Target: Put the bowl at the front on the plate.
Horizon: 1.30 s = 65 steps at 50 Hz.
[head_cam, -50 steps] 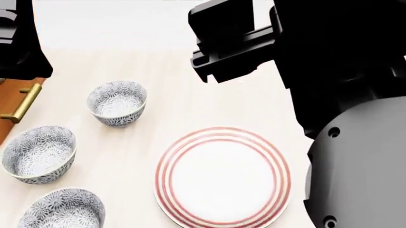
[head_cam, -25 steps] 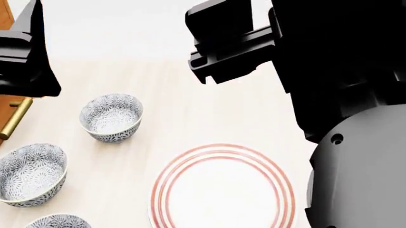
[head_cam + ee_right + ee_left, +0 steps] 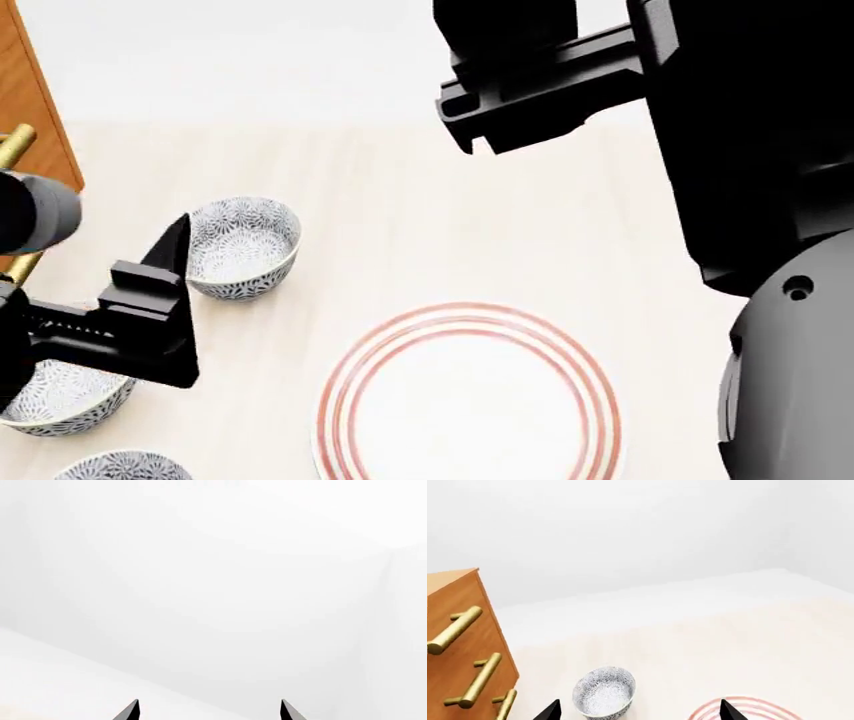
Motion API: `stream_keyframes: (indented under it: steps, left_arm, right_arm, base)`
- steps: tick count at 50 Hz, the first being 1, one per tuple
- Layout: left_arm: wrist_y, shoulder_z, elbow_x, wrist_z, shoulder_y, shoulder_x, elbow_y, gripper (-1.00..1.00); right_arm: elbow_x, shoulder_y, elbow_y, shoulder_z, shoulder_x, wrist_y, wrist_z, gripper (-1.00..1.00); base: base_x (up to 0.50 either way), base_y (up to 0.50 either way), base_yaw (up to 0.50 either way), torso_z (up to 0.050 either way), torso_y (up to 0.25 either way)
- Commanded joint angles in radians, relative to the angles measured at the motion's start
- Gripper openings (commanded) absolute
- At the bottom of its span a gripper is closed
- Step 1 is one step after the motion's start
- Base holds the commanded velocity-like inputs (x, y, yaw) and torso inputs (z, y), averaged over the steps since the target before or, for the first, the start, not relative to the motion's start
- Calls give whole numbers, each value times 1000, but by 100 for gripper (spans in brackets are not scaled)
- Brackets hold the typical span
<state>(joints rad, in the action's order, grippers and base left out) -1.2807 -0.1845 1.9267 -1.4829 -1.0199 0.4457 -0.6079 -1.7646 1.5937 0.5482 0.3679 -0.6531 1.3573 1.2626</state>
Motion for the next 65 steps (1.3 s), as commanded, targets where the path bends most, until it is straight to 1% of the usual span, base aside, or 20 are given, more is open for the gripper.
stream_keyframes:
  steps: [1, 2, 3, 32, 37, 45, 54, 65]
  left_arm:
    - [51, -107, 105, -52, 60, 43, 51, 100]
    - [58, -116, 113, -55, 62, 47, 58, 100]
    - [25, -110, 21, 10, 151, 36, 50, 100]
    - [23, -126, -104, 104, 257, 64, 38, 100]
    - [18, -127, -152, 145, 294, 65, 34, 100]
    - [19, -131, -195, 175, 330, 74, 34, 100]
    - [18, -148, -314, 251, 397, 79, 30, 100]
    - [30, -174, -397, 311, 450, 85, 40, 100]
  right_arm:
    - [11, -7, 18, -4, -20, -10, -18, 100]
    - [13, -9, 18, -3, -20, -10, -21, 100]
    - [21, -19, 28, -2, -21, -10, -28, 100]
    - [25, -18, 35, 15, -41, -36, -31, 100]
    - [34, -21, 35, 19, -40, -39, -38, 100]
    - [45, -22, 35, 23, -42, -44, -50, 100]
    - [51, -33, 42, 25, -48, -54, -55, 100]
    - [59, -43, 48, 26, -56, -66, -62, 100]
  base:
    - [0, 0, 0, 0, 0]
    - [0, 0, 0, 0, 0]
    - [0, 0, 0, 0, 0]
    - [0, 0, 0, 0, 0]
    - [0, 0, 0, 0, 0]
    - [0, 0, 0, 0, 0]
    - [0, 0, 0, 0, 0]
    - [0, 0, 0, 0, 0]
